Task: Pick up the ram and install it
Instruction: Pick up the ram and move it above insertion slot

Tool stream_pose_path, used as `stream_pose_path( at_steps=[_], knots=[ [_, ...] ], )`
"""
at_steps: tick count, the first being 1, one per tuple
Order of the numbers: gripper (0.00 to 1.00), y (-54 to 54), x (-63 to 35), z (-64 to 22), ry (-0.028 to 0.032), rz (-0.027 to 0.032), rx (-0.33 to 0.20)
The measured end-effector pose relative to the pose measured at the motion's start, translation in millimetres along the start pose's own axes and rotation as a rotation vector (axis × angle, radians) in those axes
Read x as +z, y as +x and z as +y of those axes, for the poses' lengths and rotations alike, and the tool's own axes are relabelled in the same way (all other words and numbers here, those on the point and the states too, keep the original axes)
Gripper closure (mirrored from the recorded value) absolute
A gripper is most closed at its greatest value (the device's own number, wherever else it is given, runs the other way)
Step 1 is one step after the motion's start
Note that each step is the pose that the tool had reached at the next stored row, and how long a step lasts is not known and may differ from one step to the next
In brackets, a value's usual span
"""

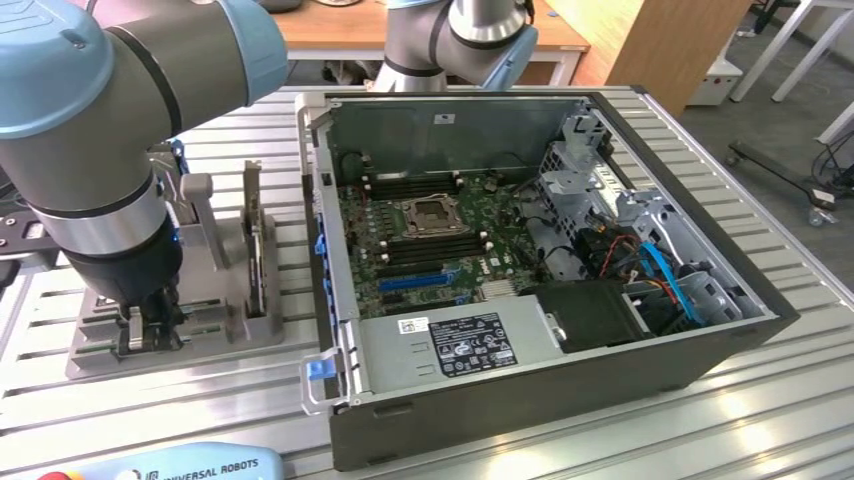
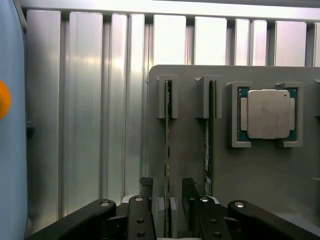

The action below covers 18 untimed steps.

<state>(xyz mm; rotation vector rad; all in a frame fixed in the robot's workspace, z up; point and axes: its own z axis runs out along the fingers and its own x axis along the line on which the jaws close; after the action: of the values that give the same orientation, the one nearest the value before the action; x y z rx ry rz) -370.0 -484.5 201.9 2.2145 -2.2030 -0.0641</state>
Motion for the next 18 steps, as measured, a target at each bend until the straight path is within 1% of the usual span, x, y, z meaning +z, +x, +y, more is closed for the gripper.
stream_pose_path(
  at_steps=[10,12,13,18],
  knots=[
    [0.63,1.0,-0.1,0.0,0.0000,0.0000,0.000],
    [0.64,1.0,0.0,0.0,0.0000,0.0000,0.000],
    [0.71,1.0,0.0,0.0,0.0000,0.0000,0.000],
    [0.71,1.0,0.7,0.0,0.0002,-0.0002,0.000]
  ],
)
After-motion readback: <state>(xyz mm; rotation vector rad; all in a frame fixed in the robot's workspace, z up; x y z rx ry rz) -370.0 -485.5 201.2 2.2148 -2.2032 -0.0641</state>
